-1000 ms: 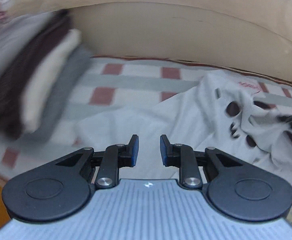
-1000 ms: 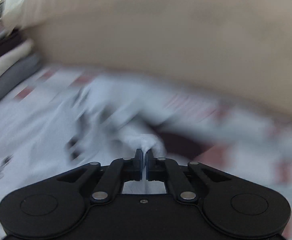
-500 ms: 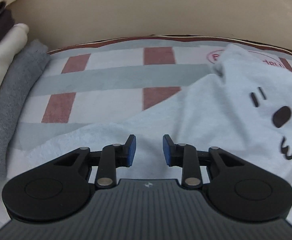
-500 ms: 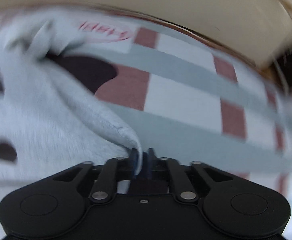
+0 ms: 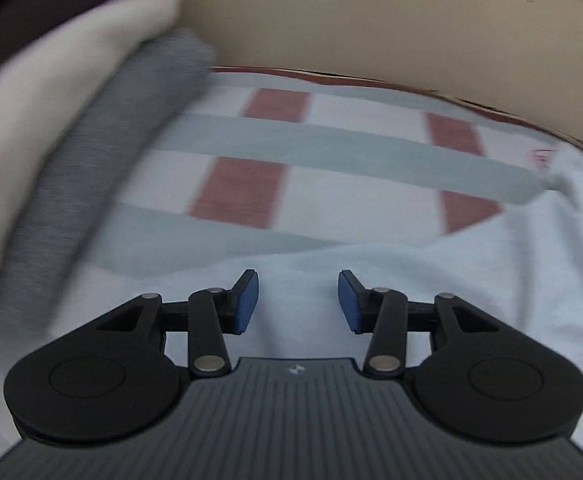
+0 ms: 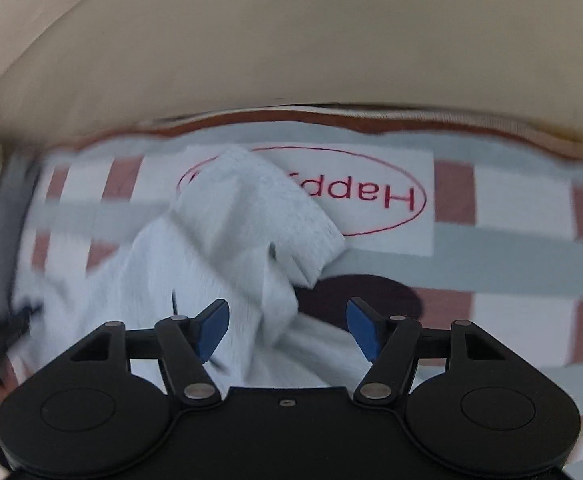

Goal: Fold clothes

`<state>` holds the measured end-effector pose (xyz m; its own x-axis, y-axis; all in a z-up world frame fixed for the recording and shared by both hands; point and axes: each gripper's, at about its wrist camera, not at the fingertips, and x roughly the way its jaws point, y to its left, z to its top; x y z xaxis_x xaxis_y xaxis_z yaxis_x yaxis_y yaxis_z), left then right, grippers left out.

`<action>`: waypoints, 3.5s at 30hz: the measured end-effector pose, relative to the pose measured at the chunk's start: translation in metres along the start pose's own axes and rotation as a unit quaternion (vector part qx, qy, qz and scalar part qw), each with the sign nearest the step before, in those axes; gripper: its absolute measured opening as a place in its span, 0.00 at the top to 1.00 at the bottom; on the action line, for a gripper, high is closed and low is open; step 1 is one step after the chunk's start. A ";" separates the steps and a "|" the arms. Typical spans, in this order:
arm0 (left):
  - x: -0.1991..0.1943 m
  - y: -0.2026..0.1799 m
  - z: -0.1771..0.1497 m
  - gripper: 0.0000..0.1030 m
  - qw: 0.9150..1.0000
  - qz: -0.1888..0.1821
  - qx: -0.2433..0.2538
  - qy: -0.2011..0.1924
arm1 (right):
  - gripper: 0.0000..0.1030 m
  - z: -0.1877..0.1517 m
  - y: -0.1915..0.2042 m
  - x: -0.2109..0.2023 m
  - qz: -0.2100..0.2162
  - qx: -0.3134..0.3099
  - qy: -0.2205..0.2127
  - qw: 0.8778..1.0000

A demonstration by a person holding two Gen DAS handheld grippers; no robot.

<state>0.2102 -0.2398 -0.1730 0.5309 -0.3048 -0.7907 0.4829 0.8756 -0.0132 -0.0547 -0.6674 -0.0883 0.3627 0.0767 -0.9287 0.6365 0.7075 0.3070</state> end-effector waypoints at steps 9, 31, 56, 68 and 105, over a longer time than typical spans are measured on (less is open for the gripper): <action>-0.010 0.041 0.004 0.55 0.998 -0.017 -0.057 0.030 | 0.32 -0.014 -0.031 0.087 0.061 0.181 -0.024 0.981; 0.005 0.065 -0.001 0.54 0.980 -0.078 -0.150 0.106 | 0.89 -0.135 0.025 0.042 -0.137 -0.115 -0.146 0.973; -0.010 0.010 0.005 0.96 0.995 -0.082 -0.046 0.020 | 0.42 -0.040 0.085 0.098 -0.139 -0.082 -0.065 0.985; -0.087 0.022 0.009 0.96 0.988 -0.091 -0.071 -0.105 | 0.96 -0.213 0.028 -0.082 0.026 -0.010 -0.299 0.954; -0.061 0.073 -0.038 0.69 0.969 -0.157 -0.187 0.040 | 0.98 -0.224 -0.018 -0.056 -0.037 -0.054 -0.220 0.973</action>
<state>0.1867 -0.1426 -0.1485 0.3357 -0.5603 -0.7572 0.3166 0.8242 -0.4695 -0.2391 -0.5267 -0.0885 0.5901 -0.2689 -0.7613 0.6059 0.7707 0.1974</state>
